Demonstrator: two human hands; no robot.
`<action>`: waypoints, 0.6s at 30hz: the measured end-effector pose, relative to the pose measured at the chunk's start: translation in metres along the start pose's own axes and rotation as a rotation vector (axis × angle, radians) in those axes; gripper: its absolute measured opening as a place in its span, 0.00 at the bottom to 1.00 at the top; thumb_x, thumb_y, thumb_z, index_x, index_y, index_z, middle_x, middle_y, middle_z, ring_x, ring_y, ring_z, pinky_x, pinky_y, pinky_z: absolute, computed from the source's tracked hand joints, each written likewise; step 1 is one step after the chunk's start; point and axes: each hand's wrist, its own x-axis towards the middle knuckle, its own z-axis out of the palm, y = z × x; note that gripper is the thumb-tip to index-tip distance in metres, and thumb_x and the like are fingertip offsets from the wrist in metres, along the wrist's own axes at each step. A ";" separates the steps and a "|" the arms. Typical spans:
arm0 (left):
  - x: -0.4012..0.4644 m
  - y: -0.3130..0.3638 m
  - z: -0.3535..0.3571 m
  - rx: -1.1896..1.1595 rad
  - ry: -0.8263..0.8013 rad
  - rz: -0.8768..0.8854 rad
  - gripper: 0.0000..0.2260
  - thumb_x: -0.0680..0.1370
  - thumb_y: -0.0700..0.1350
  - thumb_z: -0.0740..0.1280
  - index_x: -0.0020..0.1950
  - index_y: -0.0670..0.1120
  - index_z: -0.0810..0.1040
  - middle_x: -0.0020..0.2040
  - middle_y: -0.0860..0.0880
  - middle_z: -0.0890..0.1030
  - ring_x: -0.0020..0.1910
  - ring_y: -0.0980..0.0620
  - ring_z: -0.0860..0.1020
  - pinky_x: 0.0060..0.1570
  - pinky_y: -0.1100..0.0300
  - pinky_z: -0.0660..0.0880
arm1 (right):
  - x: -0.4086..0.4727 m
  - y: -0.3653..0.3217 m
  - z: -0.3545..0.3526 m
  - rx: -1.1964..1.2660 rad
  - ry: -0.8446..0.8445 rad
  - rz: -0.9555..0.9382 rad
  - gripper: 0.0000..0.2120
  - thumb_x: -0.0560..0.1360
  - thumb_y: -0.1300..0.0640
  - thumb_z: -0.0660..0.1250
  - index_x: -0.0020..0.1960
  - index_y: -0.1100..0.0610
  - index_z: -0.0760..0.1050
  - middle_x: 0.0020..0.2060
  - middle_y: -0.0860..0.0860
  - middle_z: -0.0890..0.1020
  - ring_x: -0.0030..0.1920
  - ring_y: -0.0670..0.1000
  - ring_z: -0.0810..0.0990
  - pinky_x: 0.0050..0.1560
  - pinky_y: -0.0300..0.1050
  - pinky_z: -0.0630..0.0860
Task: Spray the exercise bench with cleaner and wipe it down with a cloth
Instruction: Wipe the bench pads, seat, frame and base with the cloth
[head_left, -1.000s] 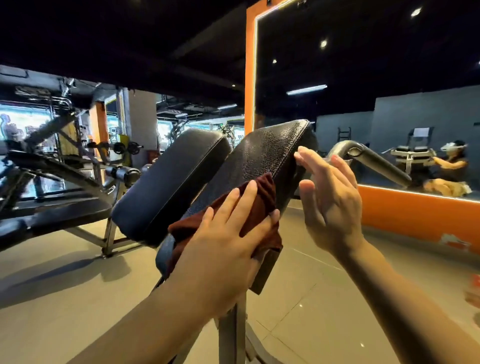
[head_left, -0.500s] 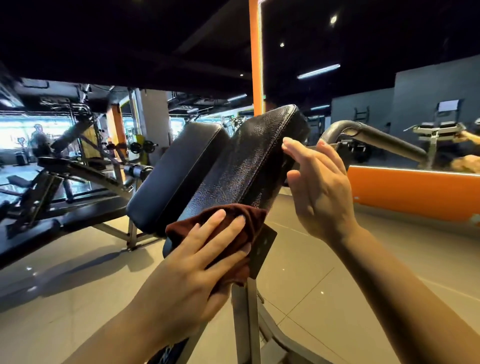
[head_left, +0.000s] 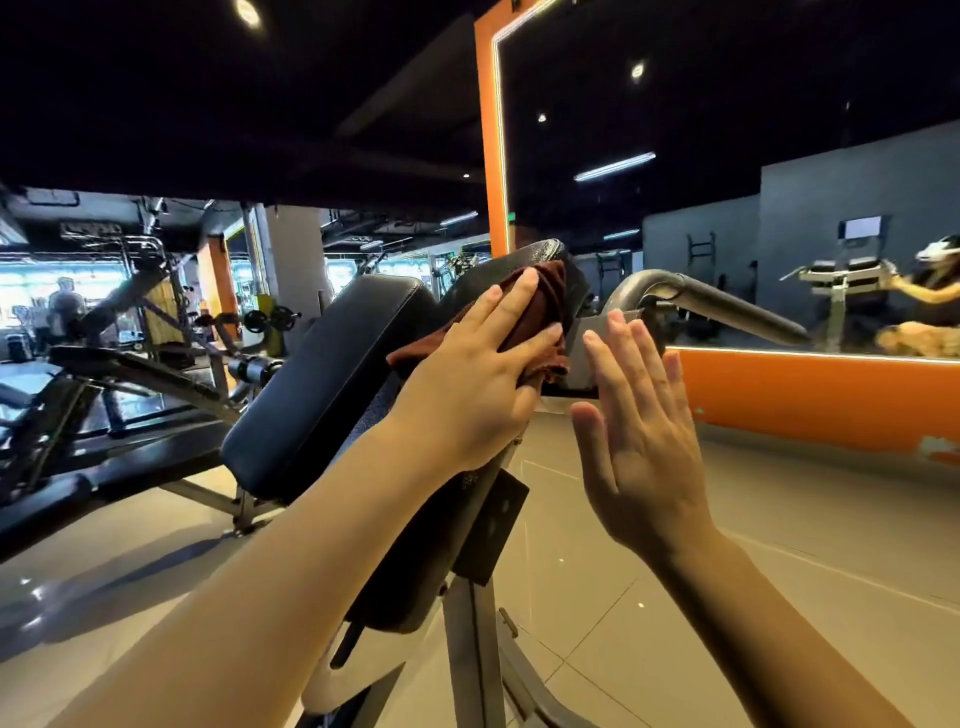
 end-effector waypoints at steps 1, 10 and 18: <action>-0.008 0.000 0.000 0.017 0.016 0.026 0.27 0.77 0.55 0.46 0.77 0.55 0.59 0.80 0.51 0.43 0.79 0.48 0.44 0.76 0.52 0.46 | -0.002 0.002 -0.002 -0.015 -0.003 -0.027 0.27 0.83 0.44 0.44 0.75 0.56 0.62 0.77 0.53 0.60 0.79 0.51 0.52 0.78 0.52 0.45; -0.132 -0.018 0.015 0.218 0.075 0.209 0.22 0.84 0.54 0.44 0.72 0.48 0.67 0.76 0.45 0.62 0.75 0.42 0.60 0.70 0.48 0.57 | -0.006 0.008 0.004 0.011 0.110 -0.141 0.19 0.83 0.49 0.49 0.66 0.56 0.69 0.71 0.56 0.70 0.77 0.56 0.59 0.77 0.58 0.50; -0.007 0.008 -0.006 0.445 0.129 0.150 0.21 0.81 0.50 0.52 0.72 0.47 0.71 0.74 0.43 0.67 0.75 0.42 0.60 0.73 0.50 0.58 | 0.003 0.014 -0.010 -0.080 0.070 -0.126 0.26 0.84 0.46 0.47 0.62 0.59 0.78 0.66 0.56 0.76 0.73 0.56 0.66 0.77 0.56 0.50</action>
